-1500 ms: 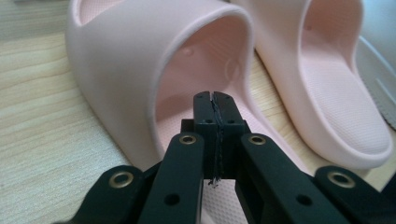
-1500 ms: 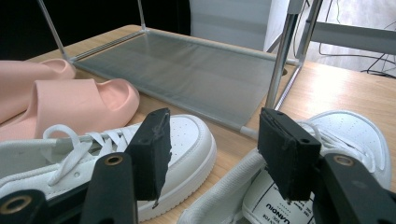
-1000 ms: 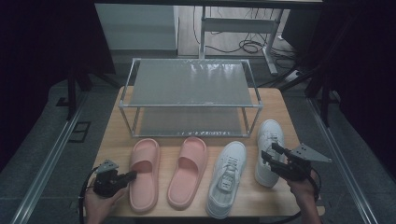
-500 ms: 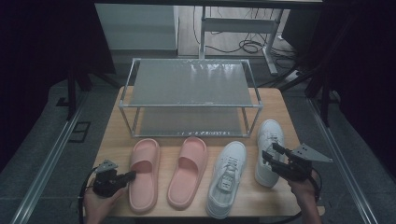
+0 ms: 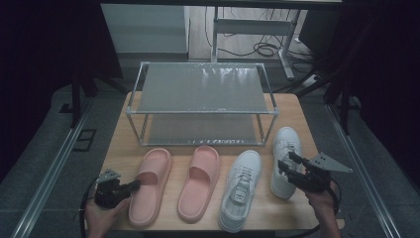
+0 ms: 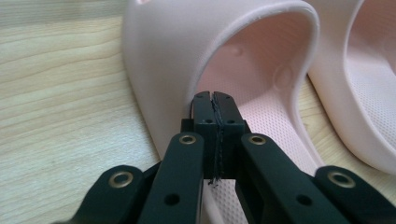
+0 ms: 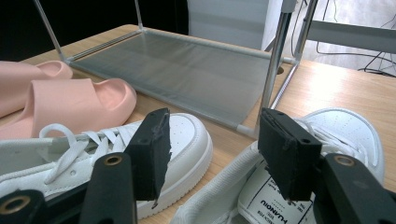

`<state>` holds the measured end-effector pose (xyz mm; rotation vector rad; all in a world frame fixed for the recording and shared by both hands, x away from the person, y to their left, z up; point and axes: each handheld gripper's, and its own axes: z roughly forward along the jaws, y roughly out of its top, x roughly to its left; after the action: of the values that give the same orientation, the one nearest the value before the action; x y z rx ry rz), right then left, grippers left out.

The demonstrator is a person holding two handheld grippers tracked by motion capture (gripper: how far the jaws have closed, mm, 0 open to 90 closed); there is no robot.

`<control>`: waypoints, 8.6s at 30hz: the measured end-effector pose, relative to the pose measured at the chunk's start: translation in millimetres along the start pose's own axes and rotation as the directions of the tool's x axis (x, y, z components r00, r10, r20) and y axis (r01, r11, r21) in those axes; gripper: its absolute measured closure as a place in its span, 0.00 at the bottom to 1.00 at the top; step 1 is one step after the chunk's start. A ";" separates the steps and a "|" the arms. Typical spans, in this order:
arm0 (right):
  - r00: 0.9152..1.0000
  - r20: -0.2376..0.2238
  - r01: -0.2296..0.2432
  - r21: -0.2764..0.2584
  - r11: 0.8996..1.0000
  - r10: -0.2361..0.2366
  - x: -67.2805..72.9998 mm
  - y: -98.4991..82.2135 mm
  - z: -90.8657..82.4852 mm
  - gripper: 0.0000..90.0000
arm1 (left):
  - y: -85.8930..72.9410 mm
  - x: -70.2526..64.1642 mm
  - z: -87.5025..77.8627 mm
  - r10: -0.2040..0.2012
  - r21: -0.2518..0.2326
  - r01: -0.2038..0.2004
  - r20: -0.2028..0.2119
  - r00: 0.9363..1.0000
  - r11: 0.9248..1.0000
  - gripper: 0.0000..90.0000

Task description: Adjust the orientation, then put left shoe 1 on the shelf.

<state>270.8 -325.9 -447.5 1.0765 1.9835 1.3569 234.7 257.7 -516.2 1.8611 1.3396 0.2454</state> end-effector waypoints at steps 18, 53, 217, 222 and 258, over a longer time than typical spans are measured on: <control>1.000 -0.002 0.002 0.006 1.000 -0.002 1.0 -0.6 1.4 0.49 | 5.8 16.6 -0.3 -0.026 -0.018 0.026 -0.024 0.999 1.000 0.99; 1.000 0.004 0.003 0.003 1.000 -0.003 -0.2 -1.1 0.4 0.49 | 11.1 -30.7 -17.5 0.079 -0.004 -0.079 0.039 0.996 0.997 0.50; 1.000 0.004 0.011 -0.011 1.000 -0.011 0.3 2.0 -4.7 0.49 | 140.4 -84.7 142.6 0.221 -0.031 -0.229 -0.169 0.961 0.973 0.59; 1.000 0.007 0.012 -0.013 1.000 -0.012 0.3 2.2 -5.2 0.49 | 129.7 -83.9 128.3 0.210 -0.042 -0.218 -0.134 0.968 0.975 0.62; 1.000 0.000 0.018 0.002 1.000 -0.018 3.6 0.3 -0.6 0.49 | 62.4 -58.2 66.4 0.214 0.025 -0.213 -0.068 0.974 0.977 1.00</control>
<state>268.4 -323.2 -446.9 1.0573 1.9905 1.3457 292.5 167.9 -499.0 2.0293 1.1896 0.4147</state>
